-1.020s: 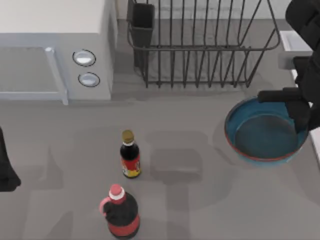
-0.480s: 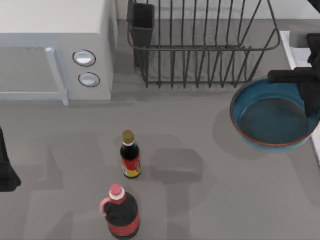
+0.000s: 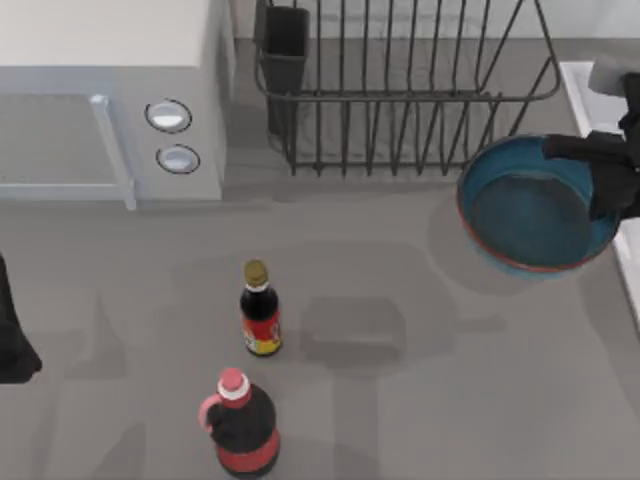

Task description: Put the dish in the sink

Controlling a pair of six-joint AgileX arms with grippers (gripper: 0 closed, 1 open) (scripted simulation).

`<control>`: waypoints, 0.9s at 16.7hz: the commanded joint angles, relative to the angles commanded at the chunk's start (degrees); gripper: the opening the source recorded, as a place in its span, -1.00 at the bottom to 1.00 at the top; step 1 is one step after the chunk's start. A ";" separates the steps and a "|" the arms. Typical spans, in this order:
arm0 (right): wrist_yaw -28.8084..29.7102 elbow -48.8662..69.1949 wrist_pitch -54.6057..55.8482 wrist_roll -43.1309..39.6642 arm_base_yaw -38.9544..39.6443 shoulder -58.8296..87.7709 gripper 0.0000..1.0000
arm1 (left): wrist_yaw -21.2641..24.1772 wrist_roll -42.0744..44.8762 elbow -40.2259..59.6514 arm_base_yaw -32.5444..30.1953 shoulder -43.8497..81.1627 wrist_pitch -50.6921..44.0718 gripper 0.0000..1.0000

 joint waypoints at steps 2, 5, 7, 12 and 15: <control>-2.85 -5.63 9.65 -1.17 -3.26 -0.17 -1.00 | 0.00 0.00 0.00 0.00 0.00 0.00 1.00; -7.08 -15.31 25.99 -3.15 -9.05 -0.28 -1.00 | 0.00 0.00 0.00 0.00 0.00 0.00 1.00; -9.71 -22.08 37.84 -4.62 -13.33 -0.39 -1.00 | 0.00 0.00 0.00 0.00 0.00 0.00 1.00; -15.12 -36.99 69.04 -8.56 -24.50 -2.00 -1.00 | 0.00 0.00 0.00 0.00 0.00 0.00 1.00; -17.60 -42.78 86.70 -10.69 -30.73 -4.67 -1.00 | 0.00 0.00 0.00 0.00 0.00 0.00 1.00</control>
